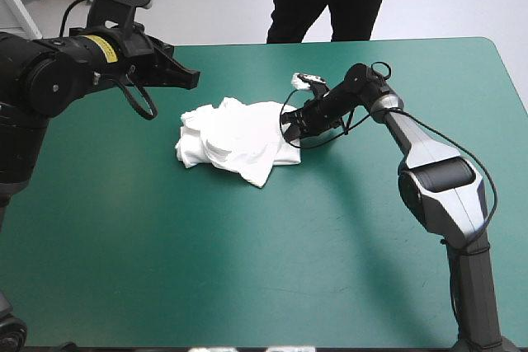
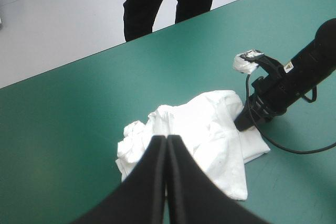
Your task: Fold the cloth
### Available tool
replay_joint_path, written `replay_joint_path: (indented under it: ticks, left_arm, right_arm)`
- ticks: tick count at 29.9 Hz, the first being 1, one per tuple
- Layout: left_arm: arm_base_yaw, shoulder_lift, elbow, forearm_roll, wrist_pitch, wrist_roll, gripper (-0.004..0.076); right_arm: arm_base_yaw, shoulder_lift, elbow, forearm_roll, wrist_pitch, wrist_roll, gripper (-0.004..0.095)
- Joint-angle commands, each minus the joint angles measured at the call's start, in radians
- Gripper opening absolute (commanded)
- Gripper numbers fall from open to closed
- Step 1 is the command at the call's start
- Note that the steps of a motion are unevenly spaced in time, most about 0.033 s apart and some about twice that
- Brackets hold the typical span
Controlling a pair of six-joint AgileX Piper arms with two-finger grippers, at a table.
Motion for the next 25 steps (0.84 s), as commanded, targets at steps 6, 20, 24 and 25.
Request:
replay_joint_path:
  ticks: [6, 20, 24, 25]
  left_arm:
    - [-0.001, -0.040, -0.026, -0.028, 0.037, -0.003, -0.0009]
    - [-0.001, -0.054, -0.026, -0.027, 0.037, -0.003, -0.0009]
    - [-0.001, -0.054, -0.026, -0.027, 0.037, -0.003, -0.0009]
    - [-0.001, -0.054, -0.026, -0.027, 0.037, -0.003, -0.0009]
  right_arm:
    - [-0.074, -0.158, -0.001, -0.376, 0.098, 0.140, -0.0011]
    - [-0.353, -0.520, 0.533, -0.683, 0.065, 0.192, -0.0011]
    - [-0.434, -0.637, 0.694, -0.757, 0.008, 0.188, -0.0012]
    - [-0.458, -0.659, 0.728, -0.759, -0.002, 0.188, -0.0012]
